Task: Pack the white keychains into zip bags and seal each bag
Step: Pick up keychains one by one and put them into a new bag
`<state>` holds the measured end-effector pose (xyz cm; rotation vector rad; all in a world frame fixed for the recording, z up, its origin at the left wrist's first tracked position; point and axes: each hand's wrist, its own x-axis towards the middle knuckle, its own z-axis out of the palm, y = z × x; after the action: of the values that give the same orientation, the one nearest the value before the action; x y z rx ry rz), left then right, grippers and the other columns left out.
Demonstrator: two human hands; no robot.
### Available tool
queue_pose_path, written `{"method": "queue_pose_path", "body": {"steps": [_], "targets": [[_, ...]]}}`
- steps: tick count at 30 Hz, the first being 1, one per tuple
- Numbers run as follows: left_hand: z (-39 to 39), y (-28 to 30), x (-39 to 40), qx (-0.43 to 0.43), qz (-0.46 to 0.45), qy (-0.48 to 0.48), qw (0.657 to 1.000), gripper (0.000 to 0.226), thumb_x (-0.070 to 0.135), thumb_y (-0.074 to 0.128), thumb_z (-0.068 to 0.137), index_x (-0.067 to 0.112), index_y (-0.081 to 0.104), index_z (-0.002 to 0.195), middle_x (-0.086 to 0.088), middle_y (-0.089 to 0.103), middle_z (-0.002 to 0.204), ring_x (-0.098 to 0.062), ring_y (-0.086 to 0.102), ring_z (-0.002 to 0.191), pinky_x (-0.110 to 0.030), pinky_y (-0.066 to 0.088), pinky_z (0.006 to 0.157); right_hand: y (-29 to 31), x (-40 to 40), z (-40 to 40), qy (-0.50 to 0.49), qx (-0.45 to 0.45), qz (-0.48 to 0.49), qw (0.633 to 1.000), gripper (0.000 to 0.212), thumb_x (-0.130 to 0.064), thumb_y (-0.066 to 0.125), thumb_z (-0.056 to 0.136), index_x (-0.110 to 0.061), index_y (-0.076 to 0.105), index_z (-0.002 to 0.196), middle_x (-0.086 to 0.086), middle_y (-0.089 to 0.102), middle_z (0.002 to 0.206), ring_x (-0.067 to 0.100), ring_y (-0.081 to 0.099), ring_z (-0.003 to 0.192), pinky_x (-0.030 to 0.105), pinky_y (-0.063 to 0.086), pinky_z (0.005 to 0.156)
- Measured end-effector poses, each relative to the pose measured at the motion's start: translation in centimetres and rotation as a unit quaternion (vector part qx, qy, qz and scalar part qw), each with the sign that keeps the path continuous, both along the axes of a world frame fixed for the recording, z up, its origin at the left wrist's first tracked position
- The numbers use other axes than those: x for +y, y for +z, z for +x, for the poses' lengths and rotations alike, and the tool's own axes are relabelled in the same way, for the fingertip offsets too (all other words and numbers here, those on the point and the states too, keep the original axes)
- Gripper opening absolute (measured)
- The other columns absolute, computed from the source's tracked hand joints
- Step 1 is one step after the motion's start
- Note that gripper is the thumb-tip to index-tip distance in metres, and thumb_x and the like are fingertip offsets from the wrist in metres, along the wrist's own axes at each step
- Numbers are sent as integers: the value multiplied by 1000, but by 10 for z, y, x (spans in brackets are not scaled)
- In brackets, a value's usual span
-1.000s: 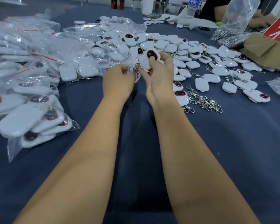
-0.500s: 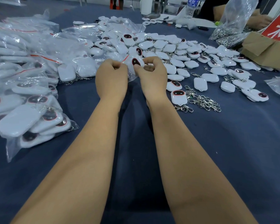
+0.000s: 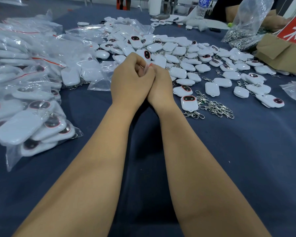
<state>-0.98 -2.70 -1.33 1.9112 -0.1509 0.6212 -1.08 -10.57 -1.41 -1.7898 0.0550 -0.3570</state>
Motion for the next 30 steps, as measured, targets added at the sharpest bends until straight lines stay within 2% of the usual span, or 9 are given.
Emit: {"method": "queue_pose_path", "body": {"steps": [2,6,8,10,13,17,22,25,30], "targets": [[0,0,1,0,6,10,1000,19,33,62,80,38,47,70,15,52,63,0,47,60,-13,38,57,1,2,0,46,28,8,999,33,-8,44,101,-15,53,70,-11,51,61,5,44,61,20,39,58],[3,1,4,14,3,22,1000,10,33,60,84,36,52,79,14,59,77,0,52,71,-15,42,65,-2,5,2,62,26,-87,994,24,-14,48,101,-15,65,84,-5,62,74,9,52,75,27,43,70],[6,-1,5,59,6,10,998,3,29,55,90,28,57,89,11,62,85,-8,58,82,-26,48,75,-1,4,3,21,22,-108,994,21,-8,50,93,-11,68,81,0,65,77,12,54,75,29,44,69],[8,-4,5,104,39,0,994,11,24,50,95,20,59,97,6,62,90,-20,59,91,-35,48,80,0,0,4,-53,23,-138,989,17,-6,52,85,-13,67,91,2,67,95,17,59,90,33,47,80],[9,-7,5,109,116,3,987,16,20,46,97,13,59,102,-2,62,98,-23,54,92,-33,41,75,2,-9,5,-125,20,-195,973,30,-6,53,83,-11,60,112,9,58,120,27,50,113,38,39,97],[10,-7,9,113,181,67,975,25,17,42,98,6,57,114,-13,58,115,-23,47,90,-34,33,72,0,-18,6,-151,48,-304,939,37,-11,49,86,-10,53,124,10,55,127,30,45,120,36,34,100],[11,-9,27,147,213,159,953,29,15,43,94,3,58,116,-18,52,123,-37,51,110,-42,39,82,-5,-19,7,-149,116,-422,887,46,-22,46,88,-16,48,134,9,39,149,31,24,142,46,14,117],[13,-8,29,123,235,187,946,27,17,43,93,6,62,109,-14,60,114,-36,51,108,-43,40,85,-6,-19,7,-147,131,-435,879,40,-22,46,87,-17,54,126,8,43,143,31,31,136,50,14,113],[11,-7,20,52,118,82,988,23,13,47,89,17,53,110,-1,60,100,-19,51,83,-31,34,62,-6,-16,6,-183,76,-442,875,39,-19,52,83,-17,53,122,9,47,127,31,37,120,44,24,100]]}}
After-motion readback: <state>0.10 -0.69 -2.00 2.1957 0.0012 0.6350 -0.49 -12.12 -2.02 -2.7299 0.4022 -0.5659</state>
